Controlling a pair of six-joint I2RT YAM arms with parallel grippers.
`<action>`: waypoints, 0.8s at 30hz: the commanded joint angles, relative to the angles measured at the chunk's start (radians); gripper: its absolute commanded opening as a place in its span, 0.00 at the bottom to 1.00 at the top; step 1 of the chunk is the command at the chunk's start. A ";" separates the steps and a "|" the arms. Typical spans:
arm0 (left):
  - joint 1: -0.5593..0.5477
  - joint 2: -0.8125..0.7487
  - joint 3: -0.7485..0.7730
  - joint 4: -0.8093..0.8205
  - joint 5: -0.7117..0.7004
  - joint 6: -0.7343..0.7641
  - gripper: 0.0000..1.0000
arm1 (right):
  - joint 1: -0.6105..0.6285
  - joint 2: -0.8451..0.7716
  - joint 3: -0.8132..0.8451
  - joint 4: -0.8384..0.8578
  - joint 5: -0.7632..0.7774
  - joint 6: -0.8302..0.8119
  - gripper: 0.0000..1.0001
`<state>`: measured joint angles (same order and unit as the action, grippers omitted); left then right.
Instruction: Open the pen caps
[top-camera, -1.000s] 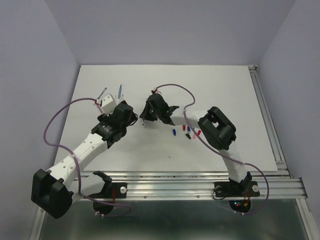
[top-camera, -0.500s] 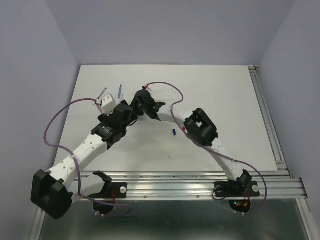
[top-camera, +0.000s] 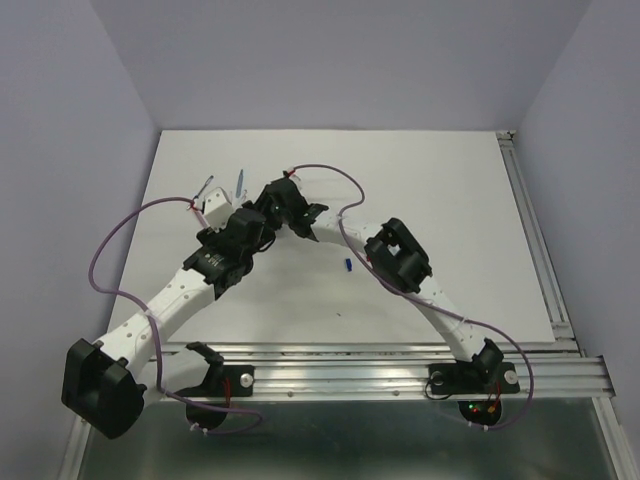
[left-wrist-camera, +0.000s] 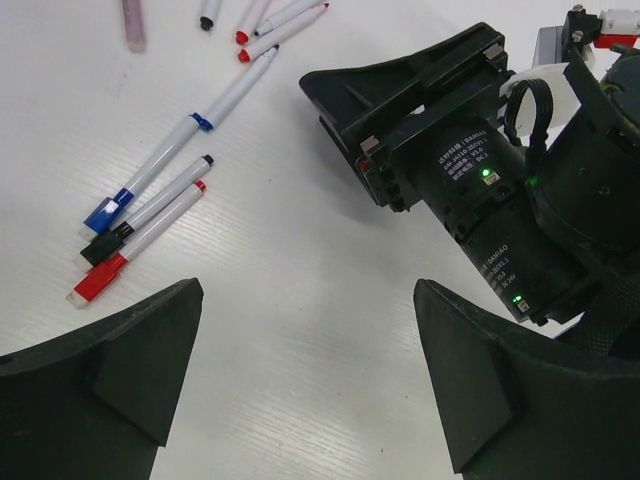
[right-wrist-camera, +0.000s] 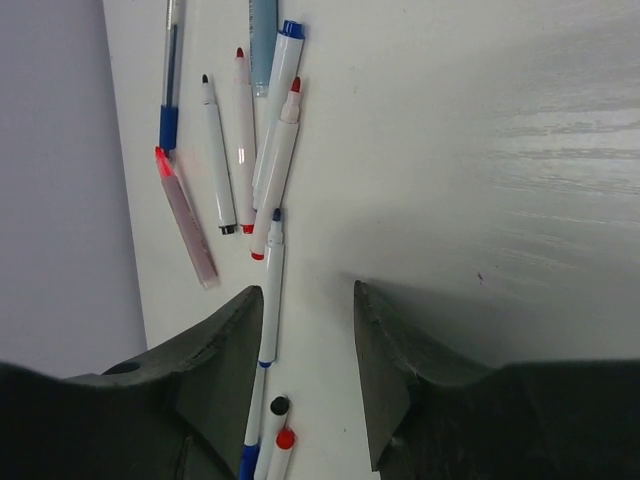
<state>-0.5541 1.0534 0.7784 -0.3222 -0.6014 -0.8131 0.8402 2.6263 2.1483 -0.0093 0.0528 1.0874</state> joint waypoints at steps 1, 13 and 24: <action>0.017 -0.001 -0.016 0.040 0.014 0.017 0.99 | 0.013 -0.087 -0.096 0.002 0.024 -0.044 0.48; 0.100 0.052 0.005 -0.001 0.152 0.009 0.99 | 0.011 -0.565 -0.568 0.181 -0.042 -0.391 1.00; 0.242 0.172 0.062 -0.055 0.167 0.043 0.99 | 0.008 -1.028 -1.168 0.177 0.162 -0.514 1.00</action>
<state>-0.3649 1.1984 0.7895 -0.3683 -0.4397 -0.7990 0.8455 1.6691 1.1118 0.1417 0.1246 0.6464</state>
